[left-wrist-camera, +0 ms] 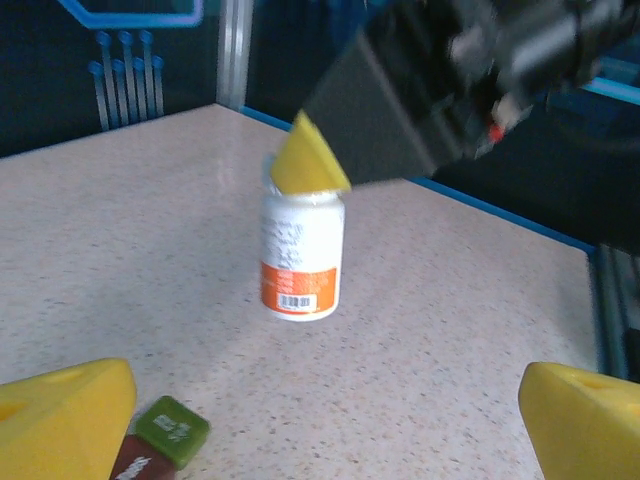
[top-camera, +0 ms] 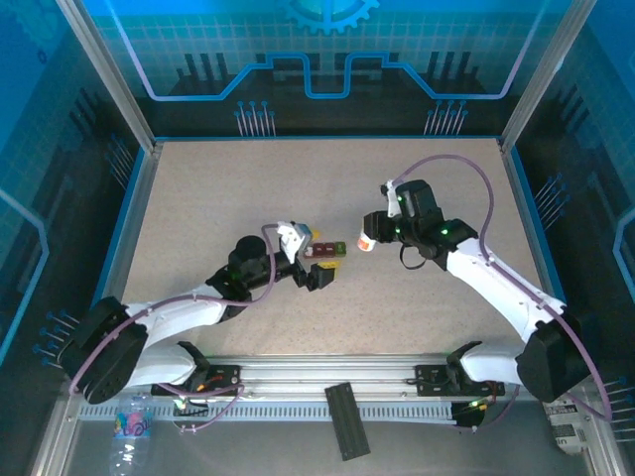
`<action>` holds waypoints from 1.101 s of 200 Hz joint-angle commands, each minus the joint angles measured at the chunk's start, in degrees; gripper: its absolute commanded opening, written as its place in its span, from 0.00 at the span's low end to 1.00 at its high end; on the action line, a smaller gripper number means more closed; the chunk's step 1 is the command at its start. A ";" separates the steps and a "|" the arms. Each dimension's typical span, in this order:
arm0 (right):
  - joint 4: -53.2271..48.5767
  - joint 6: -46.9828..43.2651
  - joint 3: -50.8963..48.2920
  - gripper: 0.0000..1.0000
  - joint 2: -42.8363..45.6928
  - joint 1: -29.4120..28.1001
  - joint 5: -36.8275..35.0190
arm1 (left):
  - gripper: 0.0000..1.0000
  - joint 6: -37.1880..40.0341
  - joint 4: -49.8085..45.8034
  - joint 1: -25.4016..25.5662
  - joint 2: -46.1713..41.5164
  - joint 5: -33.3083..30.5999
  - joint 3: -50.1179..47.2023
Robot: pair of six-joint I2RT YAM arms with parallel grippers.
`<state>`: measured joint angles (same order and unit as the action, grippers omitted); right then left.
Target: Sort the pills into containers
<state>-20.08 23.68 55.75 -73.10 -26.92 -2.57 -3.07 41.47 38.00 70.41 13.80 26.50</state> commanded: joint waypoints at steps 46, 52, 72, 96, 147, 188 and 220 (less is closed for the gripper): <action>21.71 -2.71 -12.78 0.26 -3.64 1.08 -18.22 | 0.99 0.26 -4.61 0.17 -10.57 -20.60 -2.16; 22.81 -2.28 -13.56 0.26 -4.21 1.08 -19.40 | 0.99 0.34 -5.36 0.17 -10.96 -21.53 -2.14; 27.73 -0.74 -17.06 0.26 -5.12 1.00 -22.30 | 0.99 0.42 -6.65 0.14 -11.96 -23.78 -2.12; 31.10 1.43 -19.95 0.27 -6.14 0.92 -24.31 | 0.99 0.20 -7.43 0.05 -12.48 -25.59 -1.94; 33.33 4.24 -23.78 0.38 -6.43 0.56 -24.85 | 0.99 0.19 -9.09 -0.63 -11.97 -26.90 -0.70; 27.39 2.14 -20.69 0.73 -0.81 1.40 -21.40 | 0.99 -0.65 -10.03 -1.47 -10.53 -26.38 0.56; 19.02 1.10 -13.81 0.78 5.39 3.84 -13.71 | 0.99 -1.39 -9.71 -2.91 -9.04 -24.92 1.92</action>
<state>4.58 25.67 35.64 -72.75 -25.15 -21.98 -3.14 31.48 36.25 60.40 -11.77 25.50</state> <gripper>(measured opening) 0.775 0.990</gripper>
